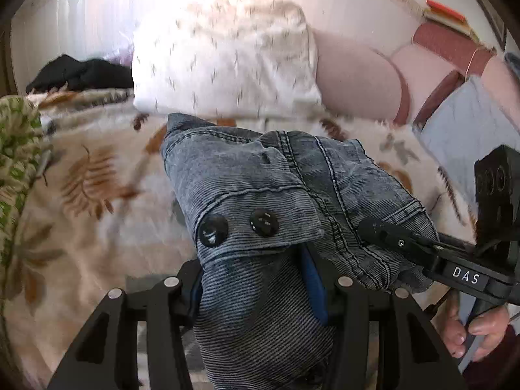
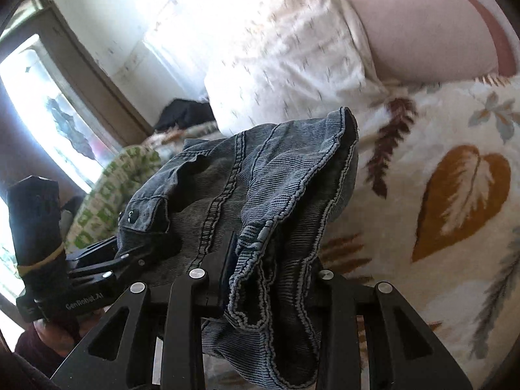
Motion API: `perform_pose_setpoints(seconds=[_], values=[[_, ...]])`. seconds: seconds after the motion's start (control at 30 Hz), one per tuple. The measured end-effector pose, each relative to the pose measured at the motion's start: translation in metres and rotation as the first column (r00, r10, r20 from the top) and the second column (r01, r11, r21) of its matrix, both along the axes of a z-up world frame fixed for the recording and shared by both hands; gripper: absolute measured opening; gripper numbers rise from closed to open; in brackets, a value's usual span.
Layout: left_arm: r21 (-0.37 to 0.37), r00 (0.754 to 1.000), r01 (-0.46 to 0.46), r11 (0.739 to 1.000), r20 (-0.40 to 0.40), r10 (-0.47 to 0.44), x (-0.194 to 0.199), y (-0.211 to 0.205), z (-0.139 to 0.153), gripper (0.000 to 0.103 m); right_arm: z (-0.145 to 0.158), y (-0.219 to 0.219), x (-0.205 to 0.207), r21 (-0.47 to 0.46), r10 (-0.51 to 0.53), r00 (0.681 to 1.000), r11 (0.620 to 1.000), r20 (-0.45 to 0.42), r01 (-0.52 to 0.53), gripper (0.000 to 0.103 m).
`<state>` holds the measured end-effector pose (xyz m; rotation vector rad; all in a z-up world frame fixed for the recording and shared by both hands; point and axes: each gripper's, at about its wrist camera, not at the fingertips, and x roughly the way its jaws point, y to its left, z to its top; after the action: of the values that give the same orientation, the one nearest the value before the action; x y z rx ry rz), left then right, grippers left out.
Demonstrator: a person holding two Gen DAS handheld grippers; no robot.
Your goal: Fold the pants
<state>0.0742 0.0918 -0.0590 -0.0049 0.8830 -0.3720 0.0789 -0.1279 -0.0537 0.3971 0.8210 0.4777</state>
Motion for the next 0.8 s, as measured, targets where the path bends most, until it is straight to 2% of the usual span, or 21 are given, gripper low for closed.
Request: perform_pose_setpoints(seconds=[0.1,0.2,0.23,0.27,0.33,0.37,0.5,0.6,0.67,0.8], values=[[0.034,1.000,-0.012,0.999,0.000,0.012,0.000,-0.005,-0.019,0.057,-0.019,0.003,0.003,-0.026,-0.010,0.998,1.000,-0.057,0.009,0.029],[0.080,0.998,-0.028,0.996,0.062,0.023,-0.010,-0.008,-0.022,0.072,-0.029,0.004,0.004,-0.034,-0.016,0.996,0.999,-0.084,0.013,0.035],[0.105,0.996,-0.054,0.993,0.078,0.046,-0.013,-0.007,-0.021,0.083,-0.031,0.004,0.004,-0.041,-0.018,0.995,0.999,-0.101,0.014,0.042],[0.126,0.994,-0.071,0.989,0.096,0.059,-0.016,-0.007,-0.018,0.086,-0.034,0.004,0.005,-0.046,-0.021,0.992,0.999,-0.127,0.015,0.052],[0.149,0.991,-0.081,0.985,0.121,0.063,-0.025,-0.005,-0.009,0.087,-0.037,-0.001,0.003,-0.037,-0.043,0.987,0.999,-0.158,0.038,0.063],[0.165,0.988,-0.095,0.982,0.134,0.074,-0.032,-0.004,-0.004,0.091,-0.034,-0.005,-0.001,-0.029,-0.051,0.988,0.998,-0.149,0.047,0.063],[0.234,0.963,-0.176,0.956,0.241,0.118,-0.068,0.005,0.026,0.102,-0.005,-0.019,-0.027,-0.072,-0.106,0.992,0.992,-0.074,0.101,0.067],[0.240,0.936,-0.235,0.942,0.316,0.154,-0.100,0.014,0.053,0.103,0.029,-0.028,-0.067,-0.149,-0.166,0.983,0.973,0.073,0.176,0.070],[0.244,0.919,-0.273,0.930,0.352,0.178,-0.119,0.019,0.072,0.103,0.049,-0.029,-0.095,-0.185,-0.183,0.968,0.959,0.173,0.215,0.077],[0.207,0.888,-0.335,0.919,0.397,0.234,-0.154,0.031,0.101,0.103,0.085,-0.031,-0.158,-0.180,-0.230,0.915,0.937,0.331,0.300,0.079]])
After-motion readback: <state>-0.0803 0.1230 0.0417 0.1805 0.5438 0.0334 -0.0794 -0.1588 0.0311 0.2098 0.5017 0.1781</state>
